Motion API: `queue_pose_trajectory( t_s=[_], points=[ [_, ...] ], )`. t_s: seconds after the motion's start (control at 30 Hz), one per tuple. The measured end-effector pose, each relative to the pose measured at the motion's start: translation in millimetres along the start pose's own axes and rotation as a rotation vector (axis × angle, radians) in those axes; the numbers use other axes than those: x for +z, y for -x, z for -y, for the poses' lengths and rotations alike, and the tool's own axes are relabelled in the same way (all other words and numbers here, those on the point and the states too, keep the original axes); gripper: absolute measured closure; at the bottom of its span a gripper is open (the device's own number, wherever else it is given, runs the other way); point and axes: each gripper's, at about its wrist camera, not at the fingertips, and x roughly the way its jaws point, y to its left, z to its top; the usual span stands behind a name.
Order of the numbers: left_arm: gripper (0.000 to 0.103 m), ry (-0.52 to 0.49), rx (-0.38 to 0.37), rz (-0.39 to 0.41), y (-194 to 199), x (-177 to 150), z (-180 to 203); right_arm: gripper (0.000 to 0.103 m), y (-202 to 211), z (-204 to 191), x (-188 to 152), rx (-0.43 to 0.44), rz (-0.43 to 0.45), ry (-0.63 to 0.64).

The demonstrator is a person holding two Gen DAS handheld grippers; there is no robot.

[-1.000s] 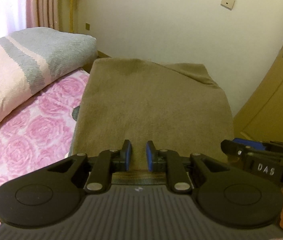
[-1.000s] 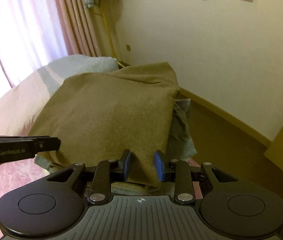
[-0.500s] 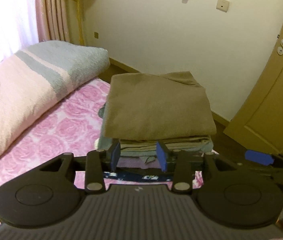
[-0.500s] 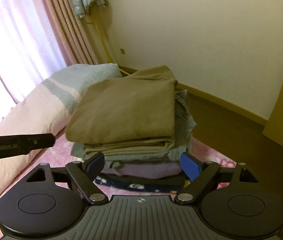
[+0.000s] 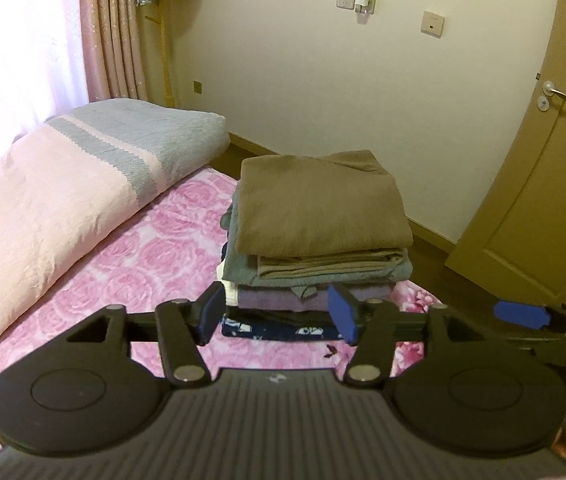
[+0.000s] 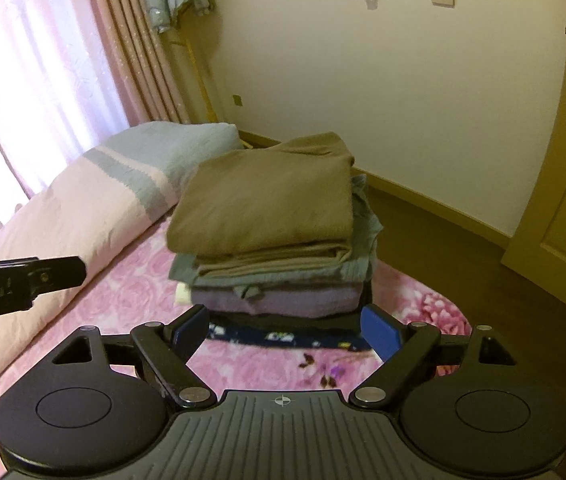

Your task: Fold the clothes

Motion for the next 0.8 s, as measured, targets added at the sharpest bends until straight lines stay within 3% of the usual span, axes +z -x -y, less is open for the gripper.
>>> queue_pose_trajectory(
  t_s=[0.8],
  points=[
    [0.038,-0.083,-0.056,0.052,84.8,-68.4,-2.5,0.017,91.1,-33.9,-71.4,-0.075,0.067,-0.103]
  ],
)
